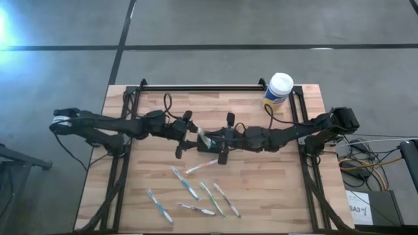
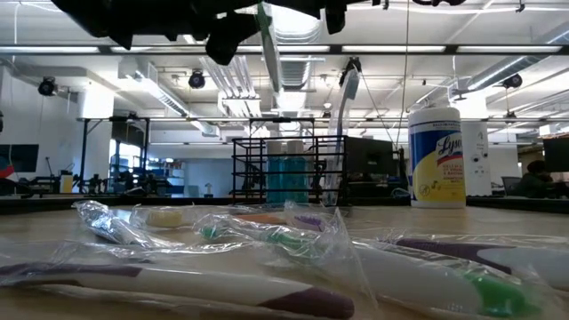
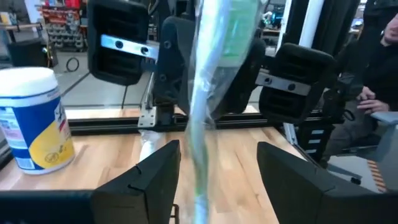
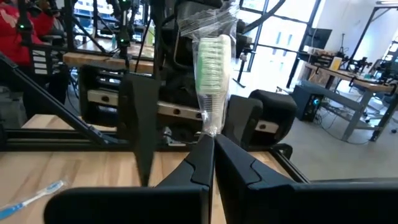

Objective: Pick & Place toothbrushing station
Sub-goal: Put the right green toothbrush into the black mesh organizer

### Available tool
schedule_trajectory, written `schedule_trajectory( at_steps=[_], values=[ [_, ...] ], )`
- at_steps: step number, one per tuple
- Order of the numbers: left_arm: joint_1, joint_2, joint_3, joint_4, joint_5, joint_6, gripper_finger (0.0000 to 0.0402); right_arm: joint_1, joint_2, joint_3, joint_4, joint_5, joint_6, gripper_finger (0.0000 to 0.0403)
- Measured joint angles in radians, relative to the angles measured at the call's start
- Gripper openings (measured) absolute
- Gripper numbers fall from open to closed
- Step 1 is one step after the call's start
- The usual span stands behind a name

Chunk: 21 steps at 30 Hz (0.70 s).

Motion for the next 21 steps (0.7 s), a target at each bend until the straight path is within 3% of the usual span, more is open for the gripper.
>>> schedule_trajectory(
  at_steps=[6, 13, 21],
  values=[
    [0.001, 0.016, -0.001, 0.06, -0.002, -0.025, 0.0185, 0.0, 0.0, -0.001, -0.002, 0.0, 0.0, 0.0008],
    [-0.006, 0.018, -0.006, 0.06, 0.006, -0.015, 0.0031, 0.0, 0.0, -0.001, -0.003, -0.002, 0.001, 0.0008],
    [-0.01, 0.001, -0.006, 0.013, 0.036, 0.025, 0.0026, 0.001, -0.002, -0.002, -0.014, -0.007, 0.06, 0.0014]
  ],
)
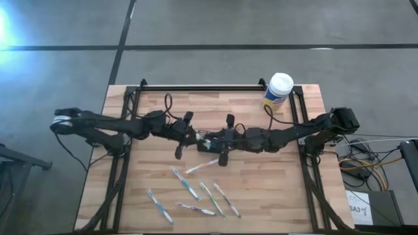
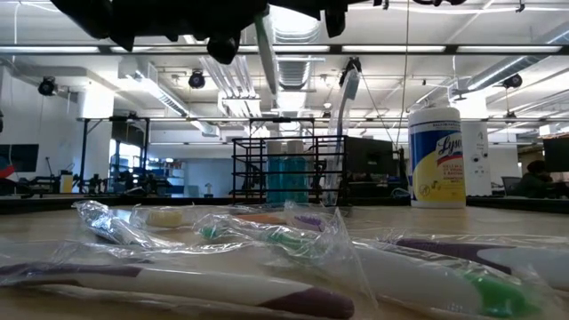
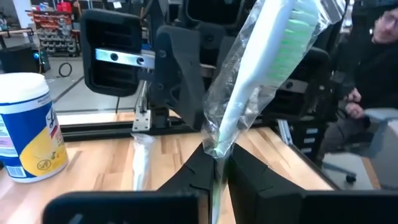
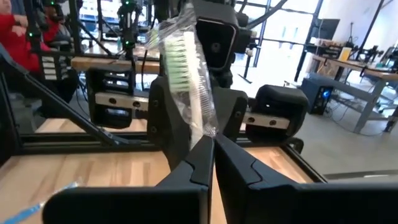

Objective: Pick & Place toothbrushing station
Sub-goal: Put the right green toothbrush into the black mesh organizer

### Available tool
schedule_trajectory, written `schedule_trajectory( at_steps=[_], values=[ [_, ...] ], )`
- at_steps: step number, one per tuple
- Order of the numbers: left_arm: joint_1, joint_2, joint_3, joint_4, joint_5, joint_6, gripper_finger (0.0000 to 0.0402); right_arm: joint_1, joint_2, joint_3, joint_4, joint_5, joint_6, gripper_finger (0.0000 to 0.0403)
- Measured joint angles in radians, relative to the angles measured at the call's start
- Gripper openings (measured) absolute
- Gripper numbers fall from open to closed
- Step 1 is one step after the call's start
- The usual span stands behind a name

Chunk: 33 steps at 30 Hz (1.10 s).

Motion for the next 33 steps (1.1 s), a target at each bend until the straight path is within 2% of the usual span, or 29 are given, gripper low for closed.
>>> schedule_trajectory(
  at_steps=[9, 14, 19, 25, 33],
  values=[
    [0.003, -0.151, -0.047, -0.118, 0.014, 0.08, 0.0026, -0.001, -0.05, -0.009, -0.053, 0.014, 0.004, 0.0089],
    [0.036, -0.221, -0.112, -0.126, 0.003, 0.105, 0.0026, 0.017, -0.071, -0.044, -0.072, 0.012, 0.0, 0.0108],
    [0.107, -0.213, -0.184, -0.029, -0.009, 0.082, 0.0026, 0.033, -0.127, -0.139, -0.048, 0.011, 0.008, 0.0098],
    [0.173, -0.11, -0.195, 0.046, -0.008, 0.062, 0.0026, 0.069, -0.216, -0.31, -0.027, 0.009, 0.077, 0.0068],
    [0.187, 0.031, -0.193, 0.159, -0.003, 0.043, 0.0026, 0.14, -0.26, -0.503, 0.201, 0.006, 0.083, 0.0047]
  ],
)
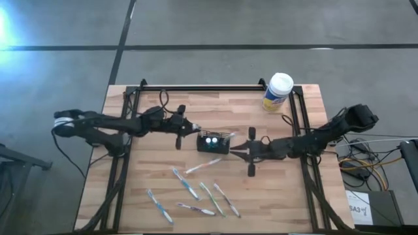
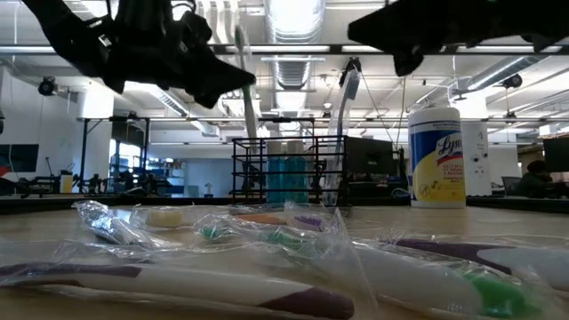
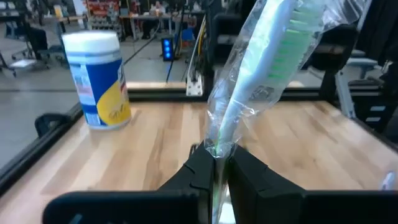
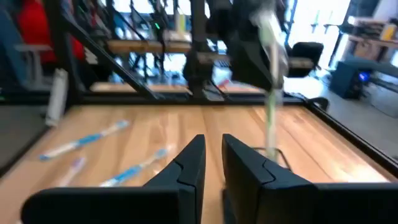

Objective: Pick & Place toothbrushing station
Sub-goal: Put the right green toothbrush into the black mesh organizer

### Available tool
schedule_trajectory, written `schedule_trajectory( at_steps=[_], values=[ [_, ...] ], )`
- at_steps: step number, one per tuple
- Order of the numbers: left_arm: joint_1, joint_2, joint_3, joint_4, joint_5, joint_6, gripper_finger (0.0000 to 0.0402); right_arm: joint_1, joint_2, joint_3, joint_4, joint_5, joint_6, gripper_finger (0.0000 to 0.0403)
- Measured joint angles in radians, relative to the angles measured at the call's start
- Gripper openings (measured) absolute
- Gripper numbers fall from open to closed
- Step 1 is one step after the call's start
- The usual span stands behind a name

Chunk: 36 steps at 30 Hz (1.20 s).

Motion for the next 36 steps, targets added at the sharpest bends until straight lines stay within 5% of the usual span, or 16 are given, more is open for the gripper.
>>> schedule_trajectory(
  at_steps=[17, 36],
  values=[
    [0.006, 0.302, -0.002, 0.242, -0.011, -0.002, 0.0026, 0.015, 0.005, -0.065, 0.058, 0.001, 0.0, 0.005],
    [0.01, 0.342, -0.004, 0.233, -0.004, 0.026, 0.0052, 0.015, 0.005, -0.065, 0.056, 0.001, -0.001, 0.005]
  ],
)
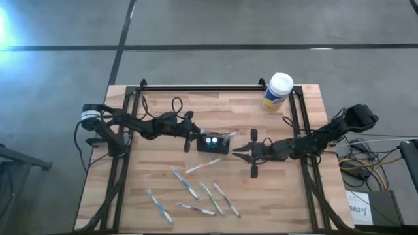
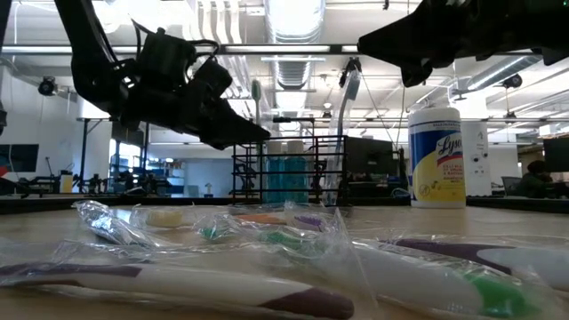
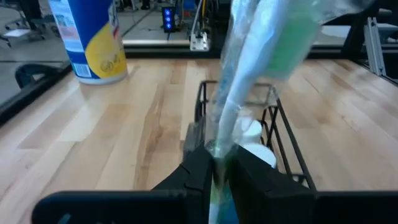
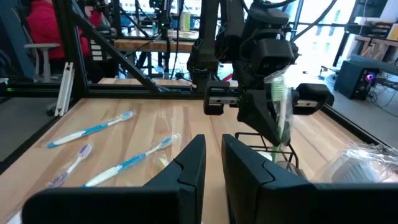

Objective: Pick & Place toothbrushing station
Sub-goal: Put the right green toothbrush into the black mesh organizer, then put the right violet toothbrush into the black mesh organizer

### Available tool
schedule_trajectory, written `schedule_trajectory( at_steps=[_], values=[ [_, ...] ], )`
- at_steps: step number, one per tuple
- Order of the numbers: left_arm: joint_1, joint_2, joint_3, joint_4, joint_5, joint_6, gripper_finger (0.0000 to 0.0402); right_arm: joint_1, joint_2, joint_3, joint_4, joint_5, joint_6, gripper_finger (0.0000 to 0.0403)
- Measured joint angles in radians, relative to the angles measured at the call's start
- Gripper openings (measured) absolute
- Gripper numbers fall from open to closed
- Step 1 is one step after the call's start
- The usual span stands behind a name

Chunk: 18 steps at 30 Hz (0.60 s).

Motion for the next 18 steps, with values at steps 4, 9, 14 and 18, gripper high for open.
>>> schedule_trajectory(
  at_steps=[4, 9, 14, 18],
  values=[
    [0.0, -0.003, 0.0, 0.003, 0.019, -0.011, 0.0076, 0.0, 0.001, 0.0, -0.001, 0.0, 0.0, 0.005],
    [0.0, -0.007, 0.0, 0.005, 0.047, -0.052, 0.015, 0.0, 0.001, 0.0, -0.002, 0.0, 0.0, 0.005],
    [0.0, -0.038, 0.0, 0.004, 0.047, -0.078, 0.0247, 0.0, 0.001, 0.0, -0.002, 0.0, 0.0, 0.005],
    [0.0, -0.129, 0.0, -0.078, 0.067, -0.096, 0.0309, 0.0, 0.001, -0.001, -0.003, 0.0, 0.004, 0.005]
  ],
)
